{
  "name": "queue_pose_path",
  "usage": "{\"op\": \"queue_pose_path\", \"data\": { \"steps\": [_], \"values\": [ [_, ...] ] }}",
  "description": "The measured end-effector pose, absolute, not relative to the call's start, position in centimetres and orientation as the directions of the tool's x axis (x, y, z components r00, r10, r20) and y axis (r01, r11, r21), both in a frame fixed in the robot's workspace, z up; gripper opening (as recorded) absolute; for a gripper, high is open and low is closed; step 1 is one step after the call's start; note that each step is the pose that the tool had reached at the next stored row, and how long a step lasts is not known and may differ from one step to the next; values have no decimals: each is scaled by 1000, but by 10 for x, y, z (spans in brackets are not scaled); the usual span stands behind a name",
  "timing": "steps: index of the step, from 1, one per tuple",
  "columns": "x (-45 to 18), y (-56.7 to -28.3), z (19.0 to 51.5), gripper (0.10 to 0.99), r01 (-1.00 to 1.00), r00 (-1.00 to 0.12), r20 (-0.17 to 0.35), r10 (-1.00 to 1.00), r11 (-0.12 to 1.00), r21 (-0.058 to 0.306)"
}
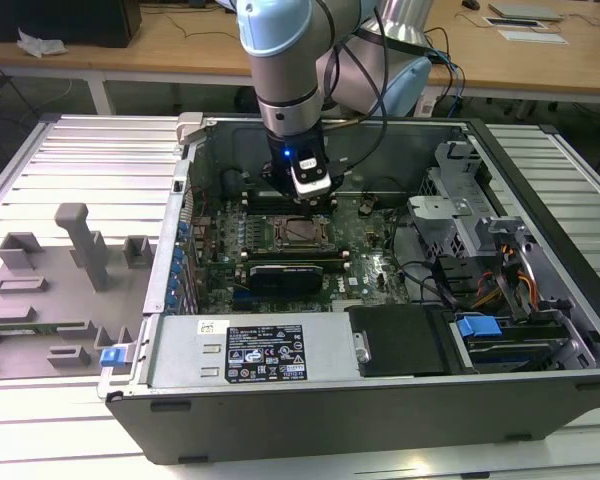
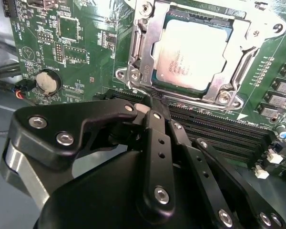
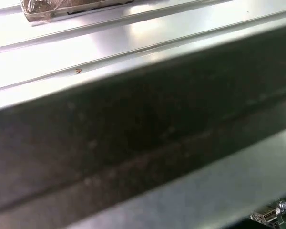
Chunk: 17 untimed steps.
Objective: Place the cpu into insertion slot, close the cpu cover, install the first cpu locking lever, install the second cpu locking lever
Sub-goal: 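Install the first cpu locking lever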
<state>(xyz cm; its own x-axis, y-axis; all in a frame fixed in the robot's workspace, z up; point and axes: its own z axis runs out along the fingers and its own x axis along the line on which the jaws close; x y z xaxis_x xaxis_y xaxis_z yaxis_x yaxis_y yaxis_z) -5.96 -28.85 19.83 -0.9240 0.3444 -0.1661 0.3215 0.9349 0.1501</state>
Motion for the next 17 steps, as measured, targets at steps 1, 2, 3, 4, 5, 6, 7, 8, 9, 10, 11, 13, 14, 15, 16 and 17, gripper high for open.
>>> {"op": "queue_pose_path", "data": {
  "steps": [1, 2, 3, 4, 5, 6, 7, 8, 9, 10, 11, 13, 14, 15, 16, 17],
  "values": [
    [-60, -288, 199, 106, 321, -924, -166, 344, 935, 150],
    [-60, -288, 201, 106, 321, -924, -166, 344, 935, 150],
    [-60, -289, 202, 106, 321, -924, -166, 344, 935, 150],
    [-60, -289, 204, 106, 321, -924, -166, 344, 935, 150],
    [-60, -289, 205, 106, 321, -924, -166, 344, 935, 150],
    [-60, -288, 207, 106, 321, -924, -169, 343, 936, 143],
    [-60, -288, 208, 106, 322, -924, -172, 341, 938, 131],
    [-60, -289, 209, 106, 322, -924, -174, 339, 939, 123],
    [-60, -289, 210, 106, 322, -924, -177, 338, 940, 114],
    [-60, -289, 211, 106, 322, -925, -179, 336, 941, 104],
    [-60, -289, 212, 106, 322, -925, -182, 334, 942, 96],
    [-60, -289, 215, 106, 322, -925, -186, 332, 943, 84],
    [-60, -289, 217, 106, 322, -925, -187, 331, 943, 81],
    [-60, -289, 220, 106, 322, -925, -188, 331, 944, 79],
    [-60, -289, 223, 106, 322, -925, -189, 331, 944, 76],
    [-60, -289, 225, 106, 322, -925, -189, 330, 944, 74]
  ]
}}
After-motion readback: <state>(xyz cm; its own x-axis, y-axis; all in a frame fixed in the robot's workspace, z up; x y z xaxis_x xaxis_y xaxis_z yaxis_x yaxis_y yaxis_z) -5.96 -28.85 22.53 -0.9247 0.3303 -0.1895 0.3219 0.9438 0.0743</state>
